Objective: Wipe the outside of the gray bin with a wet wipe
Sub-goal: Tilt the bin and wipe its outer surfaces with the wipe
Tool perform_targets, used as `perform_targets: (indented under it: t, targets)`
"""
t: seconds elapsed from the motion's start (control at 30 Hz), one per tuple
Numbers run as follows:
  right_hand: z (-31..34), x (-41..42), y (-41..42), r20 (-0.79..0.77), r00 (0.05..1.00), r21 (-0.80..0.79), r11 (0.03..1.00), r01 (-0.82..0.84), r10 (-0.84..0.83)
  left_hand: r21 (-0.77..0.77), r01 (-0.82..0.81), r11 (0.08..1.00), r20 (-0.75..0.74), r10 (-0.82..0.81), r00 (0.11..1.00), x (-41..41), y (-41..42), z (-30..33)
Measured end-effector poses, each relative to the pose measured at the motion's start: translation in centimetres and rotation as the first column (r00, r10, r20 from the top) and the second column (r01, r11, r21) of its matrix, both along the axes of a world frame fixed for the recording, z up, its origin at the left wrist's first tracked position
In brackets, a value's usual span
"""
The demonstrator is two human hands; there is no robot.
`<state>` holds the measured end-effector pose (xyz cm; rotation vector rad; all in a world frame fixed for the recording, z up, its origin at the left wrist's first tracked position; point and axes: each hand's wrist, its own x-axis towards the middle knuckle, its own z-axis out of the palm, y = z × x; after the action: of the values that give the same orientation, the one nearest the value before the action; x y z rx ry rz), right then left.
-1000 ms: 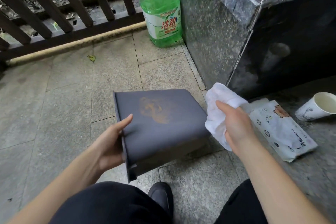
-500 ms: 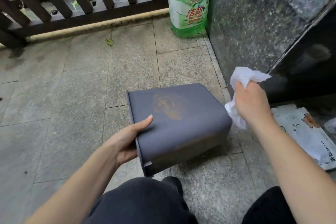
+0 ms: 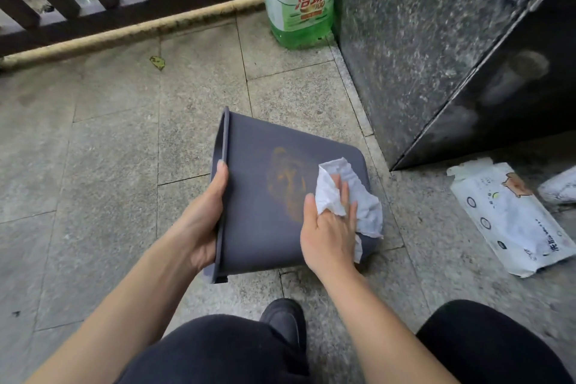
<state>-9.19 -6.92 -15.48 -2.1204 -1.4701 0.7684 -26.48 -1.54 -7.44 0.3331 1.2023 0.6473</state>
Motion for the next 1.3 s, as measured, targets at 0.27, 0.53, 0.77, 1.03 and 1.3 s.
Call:
perform_targets:
  t: [0.27, 0.53, 0.77, 1.03, 1.3]
  targets:
    - [5.1, -5.2, -1.2, -0.093, 0.962, 0.16, 0.957, -0.241, 0.258, -0.013, 0.021, 1.0, 0.009, -0.02, 1.0, -0.3, 0.9, 0.1]
    - [6.3, -6.6, -1.5, -0.002, 0.835, 0.232, 0.813, -0.534, 0.55, -0.105, 0.02, 0.994, 0.081, -0.012, 0.997, -0.9, 1.0, 0.1]
    - [1.6, 1.5, -0.5, 0.117, 0.978, -0.012, 0.984, -0.175, 0.175, -0.048, -0.014, 0.999, 0.094, 0.018, 0.995, -1.6, 0.6, -0.2]
    - [1.2, 2.7, 2.4, -0.008, 0.975, -0.384, 0.901, 0.203, -0.224, -0.018, 0.047, 0.999, 0.094, -0.045, 0.995, -0.8, 0.2, 0.0]
    - [5.8, -8.0, 2.3, -0.074, 0.945, 0.268, 0.919, -0.29, 0.32, 0.017, 0.137, 0.99, 0.008, -0.137, 0.991, 0.5, 1.0, 1.2]
